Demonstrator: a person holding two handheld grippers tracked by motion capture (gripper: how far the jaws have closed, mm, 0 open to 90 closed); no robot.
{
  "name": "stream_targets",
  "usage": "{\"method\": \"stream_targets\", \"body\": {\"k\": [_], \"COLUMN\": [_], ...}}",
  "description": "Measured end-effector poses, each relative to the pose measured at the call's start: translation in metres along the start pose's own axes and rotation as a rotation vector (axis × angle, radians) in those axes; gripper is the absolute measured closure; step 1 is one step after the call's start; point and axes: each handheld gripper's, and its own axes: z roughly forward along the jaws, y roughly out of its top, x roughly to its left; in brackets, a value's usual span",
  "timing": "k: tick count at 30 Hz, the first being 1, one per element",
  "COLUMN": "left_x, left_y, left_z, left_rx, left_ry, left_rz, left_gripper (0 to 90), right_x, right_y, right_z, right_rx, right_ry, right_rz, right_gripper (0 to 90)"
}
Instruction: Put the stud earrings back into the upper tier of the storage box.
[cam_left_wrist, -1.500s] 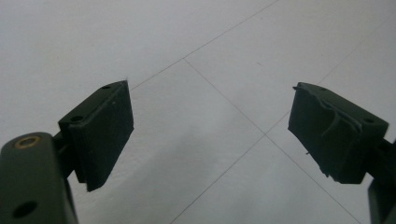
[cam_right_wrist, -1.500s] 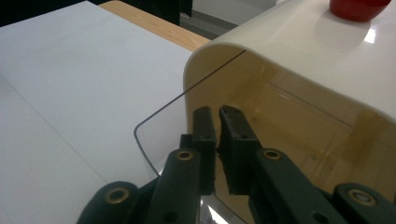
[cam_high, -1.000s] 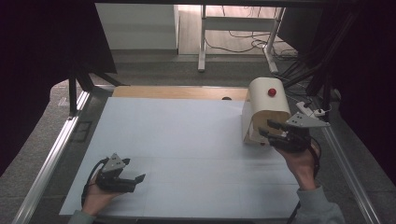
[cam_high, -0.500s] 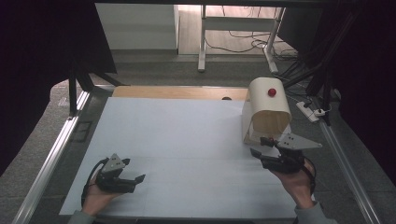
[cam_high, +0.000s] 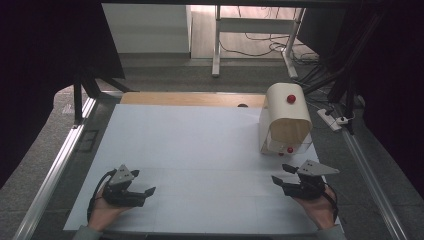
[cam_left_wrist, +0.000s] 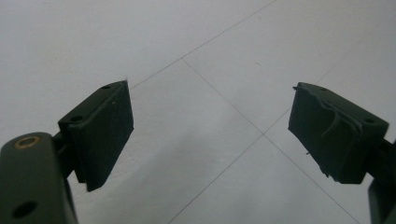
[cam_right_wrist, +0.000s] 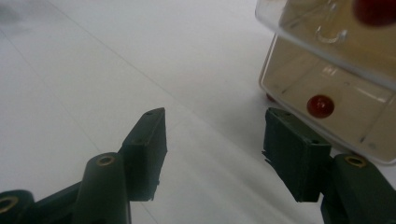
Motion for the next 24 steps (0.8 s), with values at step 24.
{"method": "stream_targets", "body": {"k": [24], "left_x": [0.0], "left_y": [0.0], "left_z": [-0.001], "left_rx": [-0.007], "left_ry": [0.006], "left_rz": [0.0], "left_gripper": [13.7], "right_x": [0.0], "right_y": [-0.013], "right_z": [0.008], "right_rx": [0.039], "right_ry": [-0.002], "right_rz": [-0.02], "right_gripper": [37.7]}}
